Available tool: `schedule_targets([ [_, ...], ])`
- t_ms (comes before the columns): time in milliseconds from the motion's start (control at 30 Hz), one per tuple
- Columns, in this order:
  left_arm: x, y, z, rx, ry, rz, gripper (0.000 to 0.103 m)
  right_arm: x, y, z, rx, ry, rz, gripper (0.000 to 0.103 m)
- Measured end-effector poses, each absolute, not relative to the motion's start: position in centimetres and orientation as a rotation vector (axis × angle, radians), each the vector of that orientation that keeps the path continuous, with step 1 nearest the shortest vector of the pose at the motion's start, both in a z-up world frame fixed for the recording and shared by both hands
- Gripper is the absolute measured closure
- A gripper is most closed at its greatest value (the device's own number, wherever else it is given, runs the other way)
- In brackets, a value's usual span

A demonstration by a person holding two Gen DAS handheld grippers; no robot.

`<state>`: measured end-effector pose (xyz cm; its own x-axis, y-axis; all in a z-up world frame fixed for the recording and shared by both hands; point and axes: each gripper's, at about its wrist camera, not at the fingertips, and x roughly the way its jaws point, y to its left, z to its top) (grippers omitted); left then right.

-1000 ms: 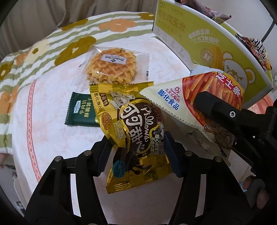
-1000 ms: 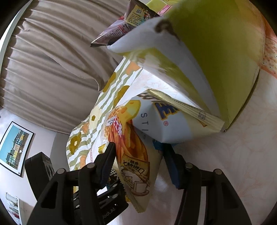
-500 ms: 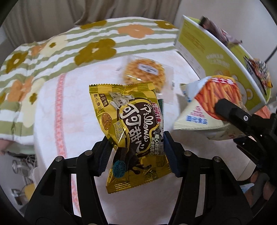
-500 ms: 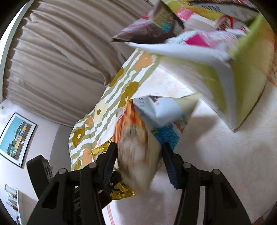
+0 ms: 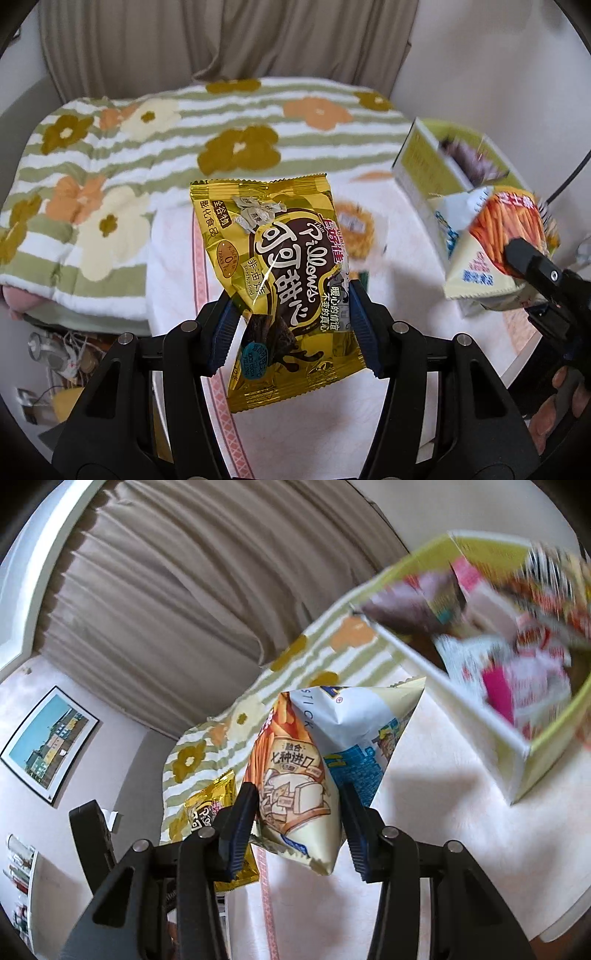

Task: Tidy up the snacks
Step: 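Carry both bags over the box and open both grippers to drop them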

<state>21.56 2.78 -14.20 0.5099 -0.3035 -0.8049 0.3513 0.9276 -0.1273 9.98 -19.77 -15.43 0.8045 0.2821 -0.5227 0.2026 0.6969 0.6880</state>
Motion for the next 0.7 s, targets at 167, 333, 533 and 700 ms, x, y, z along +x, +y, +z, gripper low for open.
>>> schedule_targets([
  [167, 21.9, 1.3, -10.0, 0.04, 0.901, -0.43, 0.05, 9.5, -21.7, -12.0, 0.767, 0.622, 0.065, 0.061],
  [333, 21.5, -2.3, -7.2, 0.031, 0.874, -0.477, 0.05, 8.8, -25.8, -9.8, 0.716, 0.623, 0.075, 0.061],
  [533, 20.8, -9.4, -5.6, 0.002, 0.864, -0.511, 0.05, 8.7, -32.6, -8.0, 0.653, 0.635, 0.095, 0.061],
  [700, 20.1, -16.8, -5.9, -0.039, 0.885, -0.536, 0.05, 9.4, -38.6, -7.3, 0.615, 0.642, 0.132, 0.061],
])
